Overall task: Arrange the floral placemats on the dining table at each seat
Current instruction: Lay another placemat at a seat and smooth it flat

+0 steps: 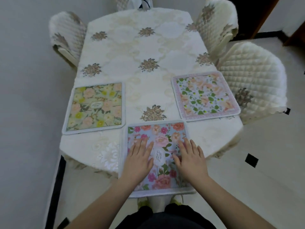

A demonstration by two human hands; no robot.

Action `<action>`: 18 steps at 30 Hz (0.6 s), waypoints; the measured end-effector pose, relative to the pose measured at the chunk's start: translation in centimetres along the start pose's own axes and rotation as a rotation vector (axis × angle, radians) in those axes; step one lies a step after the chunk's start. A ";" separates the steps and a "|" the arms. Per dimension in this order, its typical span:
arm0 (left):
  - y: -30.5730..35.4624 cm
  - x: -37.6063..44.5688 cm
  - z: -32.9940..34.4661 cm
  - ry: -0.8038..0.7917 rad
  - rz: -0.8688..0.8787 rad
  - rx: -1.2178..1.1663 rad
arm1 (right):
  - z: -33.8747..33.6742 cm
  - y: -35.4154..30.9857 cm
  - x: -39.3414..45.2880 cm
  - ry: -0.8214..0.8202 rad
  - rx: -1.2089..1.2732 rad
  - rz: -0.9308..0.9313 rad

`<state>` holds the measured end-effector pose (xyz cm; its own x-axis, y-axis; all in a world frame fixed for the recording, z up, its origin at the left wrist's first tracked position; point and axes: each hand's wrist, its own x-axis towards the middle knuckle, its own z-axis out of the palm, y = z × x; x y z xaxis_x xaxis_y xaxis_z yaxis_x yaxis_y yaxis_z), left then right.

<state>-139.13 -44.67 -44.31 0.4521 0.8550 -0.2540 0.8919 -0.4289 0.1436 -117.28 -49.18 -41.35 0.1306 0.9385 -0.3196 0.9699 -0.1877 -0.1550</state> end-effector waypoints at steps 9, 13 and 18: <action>-2.8 -2.3 2.7 -0.017 -0.175 0.002 | 2.3 -0.4 2.8 -0.043 -0.056 -0.178; -3.1 -2.6 2.9 -0.054 -0.266 -0.027 | 3.4 0.5 3.0 -0.082 -0.090 -0.195; -3.5 -2.8 3.1 -0.056 -0.324 -0.076 | 3.7 2.0 3.0 -0.109 -0.080 -0.210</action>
<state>-143.42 -46.45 -47.04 0.1469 0.9251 -0.3501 0.9867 -0.1122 0.1175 -115.66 -47.82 -46.04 -0.0939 0.9170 -0.3878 0.9872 0.0354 -0.1553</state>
